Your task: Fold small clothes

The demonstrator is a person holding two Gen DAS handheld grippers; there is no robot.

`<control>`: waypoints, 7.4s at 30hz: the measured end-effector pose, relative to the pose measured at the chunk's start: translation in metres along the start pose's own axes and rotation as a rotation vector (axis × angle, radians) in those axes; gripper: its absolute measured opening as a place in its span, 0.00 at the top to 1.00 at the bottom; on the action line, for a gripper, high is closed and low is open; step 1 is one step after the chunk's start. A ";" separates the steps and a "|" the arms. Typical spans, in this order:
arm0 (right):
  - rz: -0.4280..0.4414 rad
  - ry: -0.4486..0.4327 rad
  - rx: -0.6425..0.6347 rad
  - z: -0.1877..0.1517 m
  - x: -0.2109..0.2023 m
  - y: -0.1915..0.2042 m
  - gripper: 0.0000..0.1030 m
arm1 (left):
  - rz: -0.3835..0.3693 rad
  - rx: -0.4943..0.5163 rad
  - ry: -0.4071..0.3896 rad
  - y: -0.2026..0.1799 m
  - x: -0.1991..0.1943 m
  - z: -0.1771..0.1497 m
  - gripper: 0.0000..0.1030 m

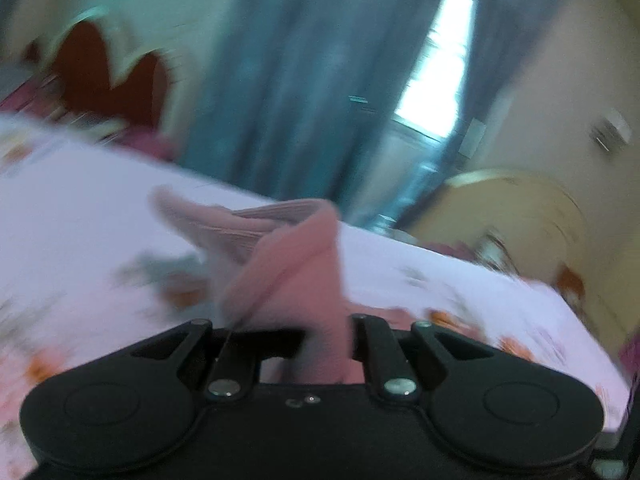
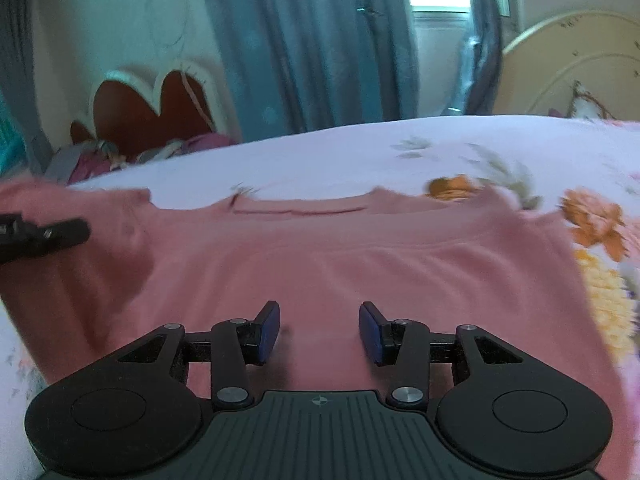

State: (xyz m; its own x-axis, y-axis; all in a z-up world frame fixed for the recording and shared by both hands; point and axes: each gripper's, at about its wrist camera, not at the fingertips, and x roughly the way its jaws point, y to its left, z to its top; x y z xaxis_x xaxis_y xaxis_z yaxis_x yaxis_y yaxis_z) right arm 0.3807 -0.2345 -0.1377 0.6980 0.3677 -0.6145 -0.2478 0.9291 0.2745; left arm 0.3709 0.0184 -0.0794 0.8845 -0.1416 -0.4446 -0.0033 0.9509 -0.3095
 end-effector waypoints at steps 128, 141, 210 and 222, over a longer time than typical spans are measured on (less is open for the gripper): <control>-0.022 0.118 0.246 0.063 0.035 -0.169 0.66 | -0.034 0.132 0.320 -0.071 0.135 -0.012 0.33; -0.104 0.018 0.129 0.060 0.027 -0.178 0.91 | -0.022 0.147 0.268 -0.069 0.143 -0.021 0.51; -0.029 0.040 0.086 -0.006 -0.079 -0.135 0.27 | 0.027 0.171 0.298 -0.082 0.047 -0.038 0.21; 0.022 0.105 0.244 0.004 -0.019 -0.173 0.27 | -0.025 0.114 0.375 -0.083 0.084 -0.050 0.21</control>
State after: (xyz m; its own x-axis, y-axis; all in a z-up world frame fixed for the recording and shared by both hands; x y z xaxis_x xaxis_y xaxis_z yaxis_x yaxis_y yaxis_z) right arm 0.4128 -0.4021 -0.1701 0.6174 0.4017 -0.6764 -0.0838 0.8885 0.4511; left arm 0.4221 -0.0862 -0.1331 0.6520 -0.2357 -0.7207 0.0869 0.9674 -0.2378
